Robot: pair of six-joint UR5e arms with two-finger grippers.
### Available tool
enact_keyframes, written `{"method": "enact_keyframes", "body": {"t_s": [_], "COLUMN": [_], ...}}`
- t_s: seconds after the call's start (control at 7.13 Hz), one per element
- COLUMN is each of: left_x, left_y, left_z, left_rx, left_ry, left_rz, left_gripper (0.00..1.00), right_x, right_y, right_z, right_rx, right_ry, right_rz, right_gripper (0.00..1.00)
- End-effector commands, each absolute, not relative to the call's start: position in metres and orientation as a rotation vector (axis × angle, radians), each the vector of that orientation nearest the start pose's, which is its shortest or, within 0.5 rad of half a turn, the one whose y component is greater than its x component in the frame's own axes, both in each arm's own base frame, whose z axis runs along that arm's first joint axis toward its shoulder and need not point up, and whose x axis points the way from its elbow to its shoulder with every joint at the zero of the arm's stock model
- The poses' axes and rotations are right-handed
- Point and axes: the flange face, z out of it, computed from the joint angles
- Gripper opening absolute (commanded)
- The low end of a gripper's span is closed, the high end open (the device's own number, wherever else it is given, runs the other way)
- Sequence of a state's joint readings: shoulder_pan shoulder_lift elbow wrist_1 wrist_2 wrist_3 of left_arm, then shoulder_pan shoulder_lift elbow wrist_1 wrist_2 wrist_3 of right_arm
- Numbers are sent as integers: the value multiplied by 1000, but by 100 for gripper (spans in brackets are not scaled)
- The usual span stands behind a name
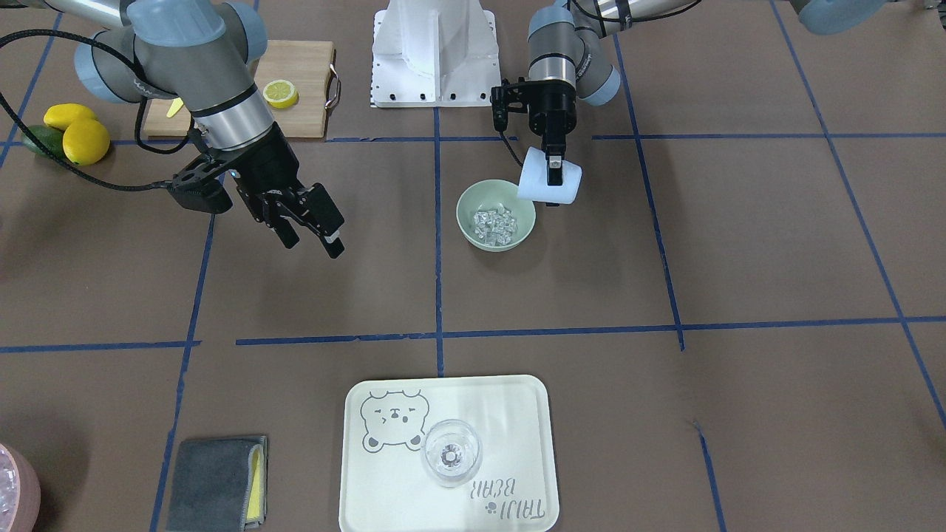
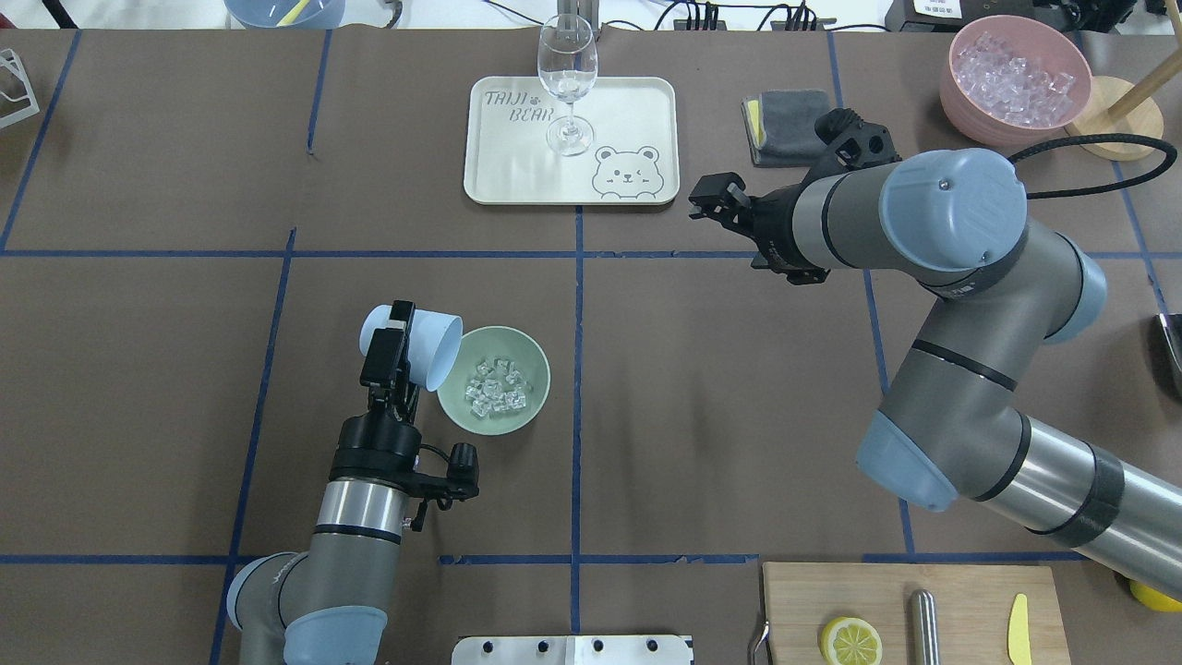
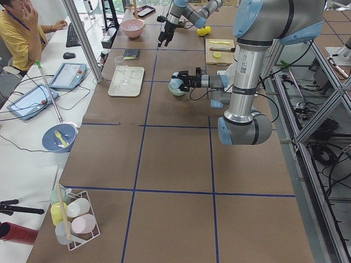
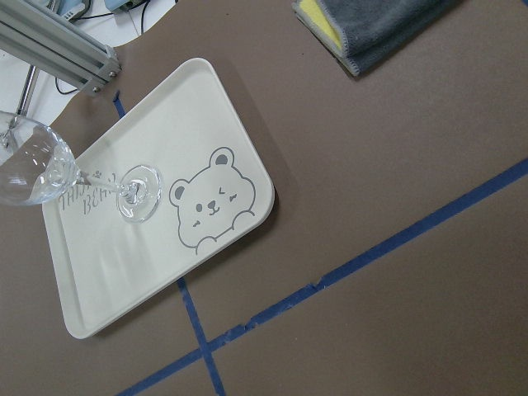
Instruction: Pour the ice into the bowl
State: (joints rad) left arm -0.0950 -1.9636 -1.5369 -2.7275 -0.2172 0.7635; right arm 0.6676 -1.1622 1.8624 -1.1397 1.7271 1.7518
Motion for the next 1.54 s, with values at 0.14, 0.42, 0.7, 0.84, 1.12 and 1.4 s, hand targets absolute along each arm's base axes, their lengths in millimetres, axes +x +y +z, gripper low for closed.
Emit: {"method": "enact_keyframes", "body": {"t_s": [0.14, 0.42, 0.7, 0.84, 1.12, 1.4], "left_x": [516, 513, 510, 504, 502, 494], "left_y": [-283, -283, -281, -279, -275, -272], "left_z": [329, 339, 340, 340, 349, 375], "left_rx": [1566, 1569, 1578, 1595, 1601, 1589], "left_ry": [-353, -294, -267, -201, -132, -168], "left_rz": [530, 474, 450, 383, 328, 369], "left_gripper": [0, 0, 0, 0, 0, 0], "right_x": [-397, -397, -397, -397, -397, -397], "right_y": [-464, -463, -462, -461, -461, -460], "right_z": [251, 255, 257, 257, 257, 257], "right_rx": [141, 137, 133, 125, 123, 114], "right_ry": [-1155, -1148, -1146, -1147, -1147, -1150], "right_rz": [666, 665, 664, 659, 658, 652], "right_gripper": [100, 100, 100, 100, 100, 100]}}
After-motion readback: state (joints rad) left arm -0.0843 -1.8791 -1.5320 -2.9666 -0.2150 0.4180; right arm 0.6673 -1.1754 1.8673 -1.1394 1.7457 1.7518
